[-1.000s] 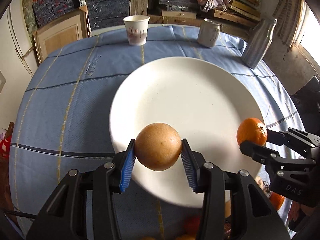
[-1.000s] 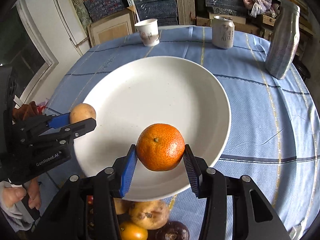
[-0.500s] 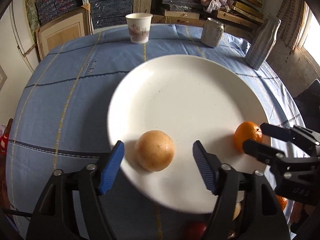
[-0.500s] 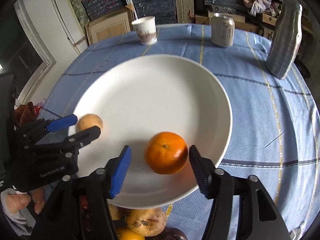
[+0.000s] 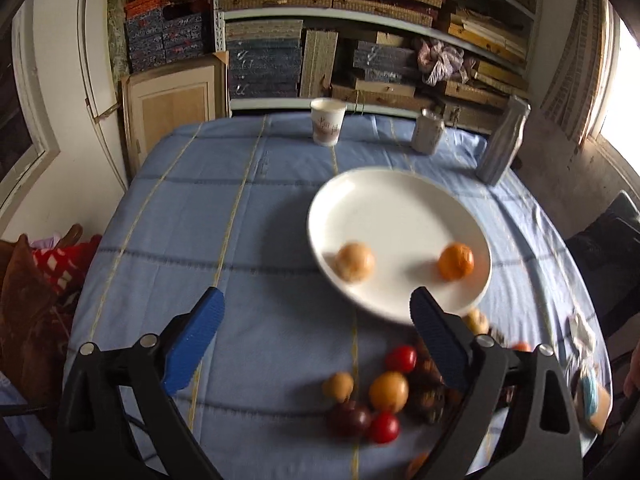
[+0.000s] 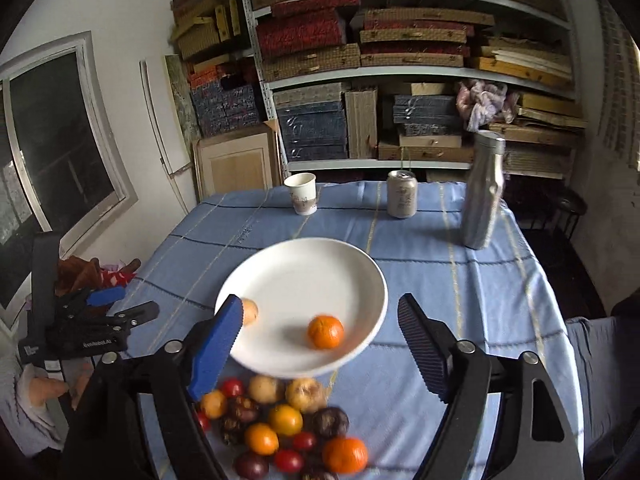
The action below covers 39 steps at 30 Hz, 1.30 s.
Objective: Organize fruits
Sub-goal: 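Move both open grippers back from the plate toward the fruit cluster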
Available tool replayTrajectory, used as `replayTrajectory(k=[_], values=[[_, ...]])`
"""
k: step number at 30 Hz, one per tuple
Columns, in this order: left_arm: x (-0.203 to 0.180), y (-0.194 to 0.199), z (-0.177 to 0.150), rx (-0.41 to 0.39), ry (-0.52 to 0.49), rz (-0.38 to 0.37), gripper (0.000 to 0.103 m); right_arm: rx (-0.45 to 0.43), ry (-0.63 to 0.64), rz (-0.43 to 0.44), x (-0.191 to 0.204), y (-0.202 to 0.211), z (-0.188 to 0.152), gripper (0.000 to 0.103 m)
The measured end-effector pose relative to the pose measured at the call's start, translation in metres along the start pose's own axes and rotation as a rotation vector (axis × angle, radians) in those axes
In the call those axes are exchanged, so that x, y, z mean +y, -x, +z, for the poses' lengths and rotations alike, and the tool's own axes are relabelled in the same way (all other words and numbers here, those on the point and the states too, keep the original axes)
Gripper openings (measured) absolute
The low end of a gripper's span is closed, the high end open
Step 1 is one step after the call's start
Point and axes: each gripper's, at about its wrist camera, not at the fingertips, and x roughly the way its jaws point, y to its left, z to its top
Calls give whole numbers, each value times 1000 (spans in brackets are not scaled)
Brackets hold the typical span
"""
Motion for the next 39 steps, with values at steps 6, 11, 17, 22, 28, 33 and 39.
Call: replayTrajectory(k=[6, 11, 17, 22, 28, 33, 39], values=[[-2, -2, -71, 118, -19, -24, 92, 153, -90, -56, -22, 15, -89, 90], [-15, -15, -104, 178, -66, -17, 92, 325, -190, -32, -31, 12, -138, 90], [-11, -33, -94, 177, -11, -10, 92, 312, -148, -50, -25, 25, -143, 91], [-4, -50, -87, 194, 25, 3, 92, 304, -175, -84, -35, 33, -145, 91], [0, -66, -85, 221, 33, -4, 92, 309, -191, -112, -41, 37, -147, 91], [9, -57, -93, 224, 9, -8, 96, 317, -181, -105, -38, 31, -146, 91], [35, -34, -105, 214, 68, 23, 95, 328, -161, -81, -32, 23, -143, 91]])
